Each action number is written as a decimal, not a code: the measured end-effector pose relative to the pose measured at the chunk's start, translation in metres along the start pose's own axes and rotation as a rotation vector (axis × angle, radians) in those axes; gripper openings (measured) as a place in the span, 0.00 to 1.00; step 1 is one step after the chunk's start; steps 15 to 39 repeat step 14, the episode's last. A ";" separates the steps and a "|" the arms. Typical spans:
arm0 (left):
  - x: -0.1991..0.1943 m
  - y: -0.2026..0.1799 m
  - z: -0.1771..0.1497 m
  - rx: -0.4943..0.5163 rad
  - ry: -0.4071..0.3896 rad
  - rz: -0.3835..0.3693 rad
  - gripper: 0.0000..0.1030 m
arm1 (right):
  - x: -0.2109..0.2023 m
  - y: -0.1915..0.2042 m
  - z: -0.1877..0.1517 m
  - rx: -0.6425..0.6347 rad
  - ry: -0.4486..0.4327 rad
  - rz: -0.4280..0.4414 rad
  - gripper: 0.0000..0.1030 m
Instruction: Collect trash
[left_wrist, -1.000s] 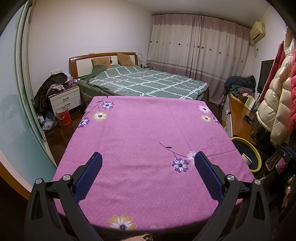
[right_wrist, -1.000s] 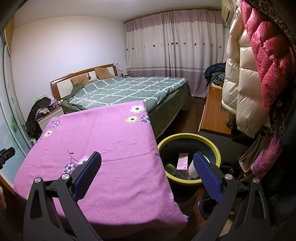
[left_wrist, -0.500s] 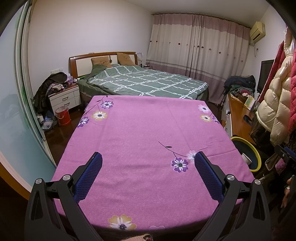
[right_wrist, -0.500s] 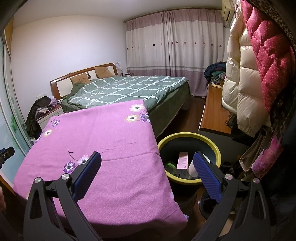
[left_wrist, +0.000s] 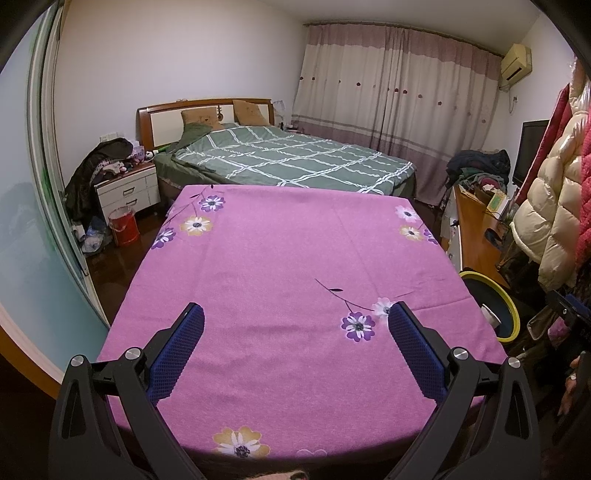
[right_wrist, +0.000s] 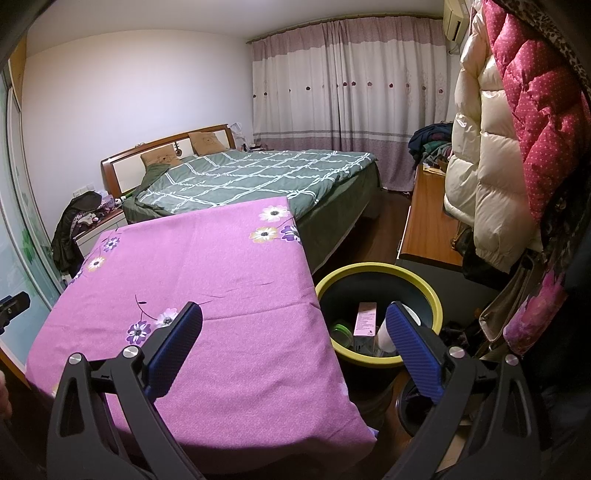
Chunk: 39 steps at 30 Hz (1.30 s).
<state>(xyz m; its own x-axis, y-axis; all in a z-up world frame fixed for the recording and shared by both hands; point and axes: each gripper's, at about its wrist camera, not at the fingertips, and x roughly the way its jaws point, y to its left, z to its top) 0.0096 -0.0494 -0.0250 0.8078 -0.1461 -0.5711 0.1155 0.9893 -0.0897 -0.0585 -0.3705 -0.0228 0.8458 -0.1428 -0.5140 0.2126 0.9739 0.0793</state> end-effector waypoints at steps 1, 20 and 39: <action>-0.001 0.001 -0.001 0.010 -0.016 -0.002 0.95 | 0.000 -0.001 0.001 0.000 0.000 0.000 0.92; 0.112 0.036 0.037 -0.015 0.150 0.019 0.95 | 0.097 0.042 0.022 -0.024 0.094 0.159 0.93; 0.112 0.036 0.037 -0.015 0.150 0.019 0.95 | 0.097 0.042 0.022 -0.024 0.094 0.159 0.93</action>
